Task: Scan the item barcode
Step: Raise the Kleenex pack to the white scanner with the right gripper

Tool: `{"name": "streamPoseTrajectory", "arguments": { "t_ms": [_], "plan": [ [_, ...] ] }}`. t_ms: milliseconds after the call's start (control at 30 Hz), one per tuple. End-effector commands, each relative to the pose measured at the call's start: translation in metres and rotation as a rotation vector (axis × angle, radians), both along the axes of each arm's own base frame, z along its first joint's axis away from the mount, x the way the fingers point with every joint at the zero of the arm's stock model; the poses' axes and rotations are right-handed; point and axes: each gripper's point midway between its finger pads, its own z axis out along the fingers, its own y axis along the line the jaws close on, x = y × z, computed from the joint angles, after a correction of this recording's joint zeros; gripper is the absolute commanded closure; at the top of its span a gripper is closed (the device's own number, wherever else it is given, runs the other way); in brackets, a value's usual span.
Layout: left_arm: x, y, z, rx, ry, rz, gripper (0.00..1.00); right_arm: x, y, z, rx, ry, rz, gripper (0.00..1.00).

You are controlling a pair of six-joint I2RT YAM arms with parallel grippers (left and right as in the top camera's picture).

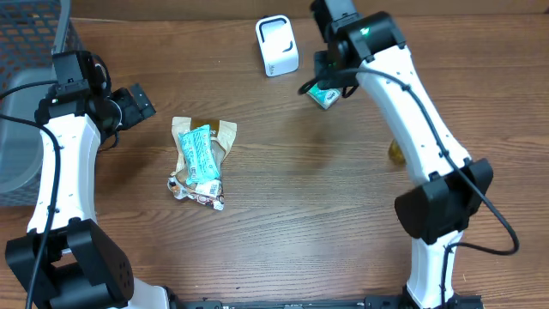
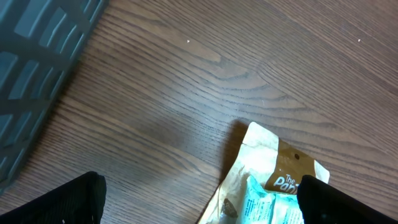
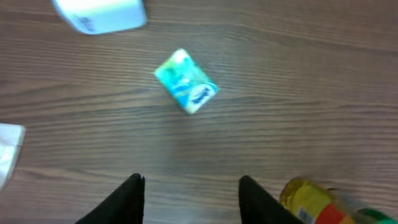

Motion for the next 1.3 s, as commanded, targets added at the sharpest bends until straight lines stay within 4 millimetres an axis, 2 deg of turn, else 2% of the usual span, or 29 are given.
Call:
{"name": "streamPoseTrajectory", "arguments": {
  "t_ms": [0,67,133,300,467,700,867,1000,1267],
  "plan": [
    [0.005,-0.002,0.006,-0.001,-0.017,-0.002,0.00,0.016,-0.008,-0.017,0.065,0.023,-0.045,0.52],
    [0.005,-0.002,0.006,-0.002,-0.017,-0.003,0.00,0.023,-0.005,-0.030,0.095,0.043,-0.009,0.52],
    [0.005,-0.002,0.006,-0.001,-0.017,-0.002,0.00,0.029,0.009,-0.054,0.106,0.081,0.133,0.50],
    [0.005,-0.002,0.006,-0.001,-0.017,-0.002,0.00,0.037,0.014,-0.084,0.047,0.109,0.258,0.48],
    [0.005,-0.002,0.006,-0.001,-0.016,-0.002,0.00,0.051,0.012,-0.100,0.000,0.084,0.297,0.48],
    [0.005,-0.002,0.006,-0.001,-0.017,-0.002,0.00,0.057,0.020,-0.109,-0.051,0.066,0.430,0.49],
    [0.005,-0.002,0.006,-0.001,-0.017,-0.002,0.00,0.057,0.023,-0.124,-0.057,0.063,0.452,0.51],
    [0.005,-0.002,0.006,-0.001,-0.017,-0.002,0.00,0.056,0.023,-0.151,-0.067,0.067,0.478,0.53],
    [0.005,-0.002,0.006,-0.001,-0.017,-0.002,0.00,0.044,0.019,-0.203,-0.068,0.080,0.478,0.64]
  ]
}}
